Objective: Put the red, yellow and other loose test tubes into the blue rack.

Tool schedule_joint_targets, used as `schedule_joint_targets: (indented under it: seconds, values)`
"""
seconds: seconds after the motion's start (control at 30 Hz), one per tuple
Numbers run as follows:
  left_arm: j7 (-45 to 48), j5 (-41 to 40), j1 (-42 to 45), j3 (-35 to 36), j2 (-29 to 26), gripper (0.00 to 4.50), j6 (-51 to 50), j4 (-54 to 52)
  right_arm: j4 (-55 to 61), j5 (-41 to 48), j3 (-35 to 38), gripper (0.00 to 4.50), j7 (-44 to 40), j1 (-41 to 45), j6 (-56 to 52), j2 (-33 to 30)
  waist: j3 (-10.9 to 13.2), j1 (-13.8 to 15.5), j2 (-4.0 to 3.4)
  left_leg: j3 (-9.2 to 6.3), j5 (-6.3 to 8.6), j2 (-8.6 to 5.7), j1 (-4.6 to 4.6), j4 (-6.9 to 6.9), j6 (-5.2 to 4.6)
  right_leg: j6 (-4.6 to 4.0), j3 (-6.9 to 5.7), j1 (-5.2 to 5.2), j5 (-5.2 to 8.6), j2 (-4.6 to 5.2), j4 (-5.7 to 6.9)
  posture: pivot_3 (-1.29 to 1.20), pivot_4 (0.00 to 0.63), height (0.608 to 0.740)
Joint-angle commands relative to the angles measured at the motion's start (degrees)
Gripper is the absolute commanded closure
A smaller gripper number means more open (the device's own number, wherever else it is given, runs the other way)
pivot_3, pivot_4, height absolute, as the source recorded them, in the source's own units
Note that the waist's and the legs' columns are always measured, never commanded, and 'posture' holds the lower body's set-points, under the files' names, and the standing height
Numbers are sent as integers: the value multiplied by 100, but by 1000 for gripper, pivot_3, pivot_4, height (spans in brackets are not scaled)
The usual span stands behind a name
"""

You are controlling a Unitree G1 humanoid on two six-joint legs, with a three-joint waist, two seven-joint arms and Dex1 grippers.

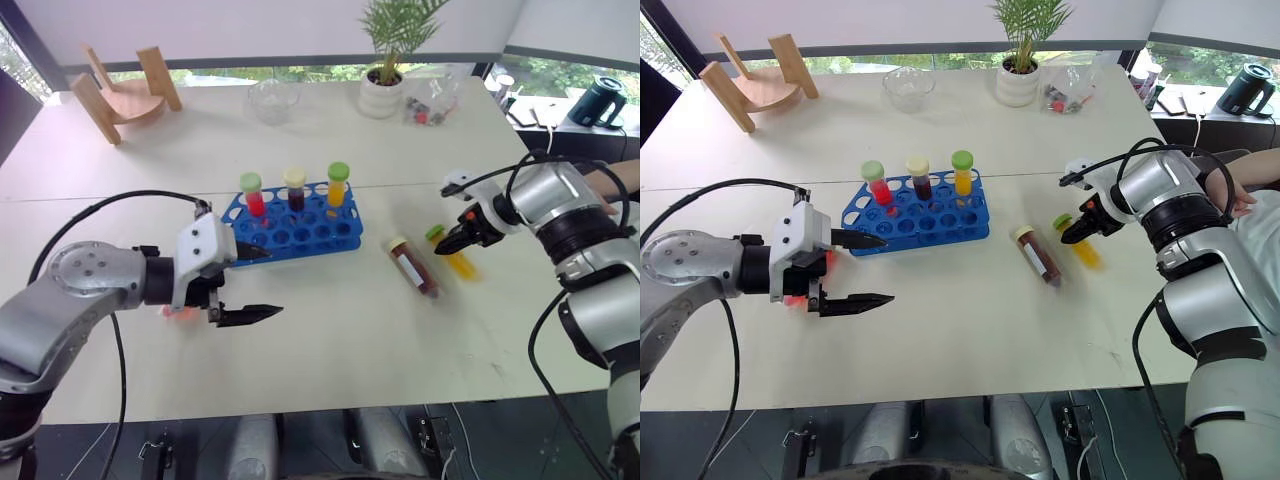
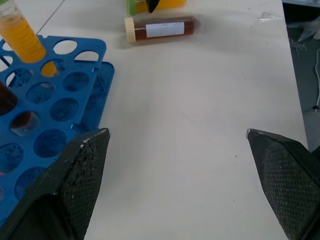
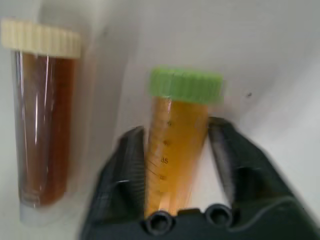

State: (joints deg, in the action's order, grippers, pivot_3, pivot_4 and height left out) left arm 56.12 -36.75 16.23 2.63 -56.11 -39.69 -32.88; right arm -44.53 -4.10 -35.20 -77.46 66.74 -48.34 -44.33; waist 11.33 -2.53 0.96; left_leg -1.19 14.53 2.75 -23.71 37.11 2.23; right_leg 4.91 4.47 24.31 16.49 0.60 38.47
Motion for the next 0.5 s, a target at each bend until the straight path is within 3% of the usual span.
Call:
schedule_joint_targets:
  seconds: [0.03,0.13,0.2,0.27,0.37,0.5]
  values:
    - [8,66,-9,191,-66,0,123,-93,-166,-165,176,3672,41,-4,141,64,-1,-1,0,0,0,0,0,0,0,0,0,0,0,0,1,0,150,740]
    - [84,126,-132,256,-138,0,188,-46,-217,-106,484,3672,255,28,191,177,-2,-12,1,0,0,0,2,3,1,0,0,-2,0,0,5,0,150,740]
    - [171,116,-396,407,-244,0,136,31,480,75,1026,3672,690,-168,886,109,-2,-40,1,1,-1,0,3,4,2,2,2,-2,-3,0,5,0,150,740]
    - [278,126,-770,552,-336,0,126,92,1684,863,2073,3672,871,-408,769,327,-1,-86,-1,2,-1,1,3,3,2,2,3,0,-3,0,9,0,150,740]
    - [377,-36,-1185,859,-341,0,47,221,3706,2096,3635,3672,1609,-1167,747,1138,1,-168,-4,-1,-1,5,9,-3,2,1,7,5,-1,-5,24,0,150,740]
    - [444,-196,-1262,1155,-376,0,-86,435,5382,2701,4450,3672,3231,-2095,489,2561,-7,-71,9,-38,-1,11,15,-4,2,-20,-17,2,20,-16,65,0,150,740]
